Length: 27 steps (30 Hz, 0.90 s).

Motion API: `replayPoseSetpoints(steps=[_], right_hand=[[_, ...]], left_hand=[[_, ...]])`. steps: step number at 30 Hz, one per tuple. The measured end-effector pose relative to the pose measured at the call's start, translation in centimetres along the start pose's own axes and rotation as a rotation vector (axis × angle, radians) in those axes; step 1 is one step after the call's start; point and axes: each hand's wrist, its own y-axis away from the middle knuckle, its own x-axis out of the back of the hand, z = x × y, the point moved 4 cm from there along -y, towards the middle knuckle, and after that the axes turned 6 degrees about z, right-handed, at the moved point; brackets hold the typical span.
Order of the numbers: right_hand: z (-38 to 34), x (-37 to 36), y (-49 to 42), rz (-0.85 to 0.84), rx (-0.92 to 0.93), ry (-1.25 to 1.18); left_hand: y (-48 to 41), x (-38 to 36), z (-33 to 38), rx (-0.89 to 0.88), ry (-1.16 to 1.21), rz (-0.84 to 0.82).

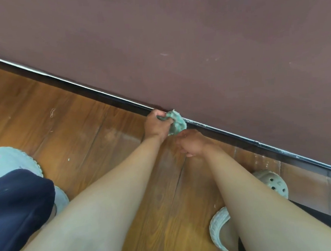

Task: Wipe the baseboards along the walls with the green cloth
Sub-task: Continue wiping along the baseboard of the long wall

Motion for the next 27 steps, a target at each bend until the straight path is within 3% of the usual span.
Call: replayPoseSetpoints(steps=[8,11,15,19,23,27], right_hand=[[0.9,-1.2,-1.1,-0.052,-0.028,-0.065],[0.8,-1.4,-1.1,-0.064,-0.026,-0.081],[0.7,-1.2,-1.0,-0.057,-0.026,-0.096],[1.0,-1.2,-0.9,-0.042,-0.033,-0.103],[1.2,-1.2,-0.8,-0.037,-0.032,-0.09],[0.9,-0.7,-0.8,-0.037,-0.029,-0.082]], left_hand=[[-3.0,5.6,-0.4,0.047,0.212,0.418],[-3.2,7.1,0.0,0.016,0.262,0.501],[-1.3,6.5,0.6,-0.279,-0.022,0.332],[0.2,5.3,0.3,-0.452,-0.287,0.211],[0.6,4.6,0.1,-0.61,-0.354,0.078],[-0.4,5.8,0.6,-0.589,-0.324,0.146]])
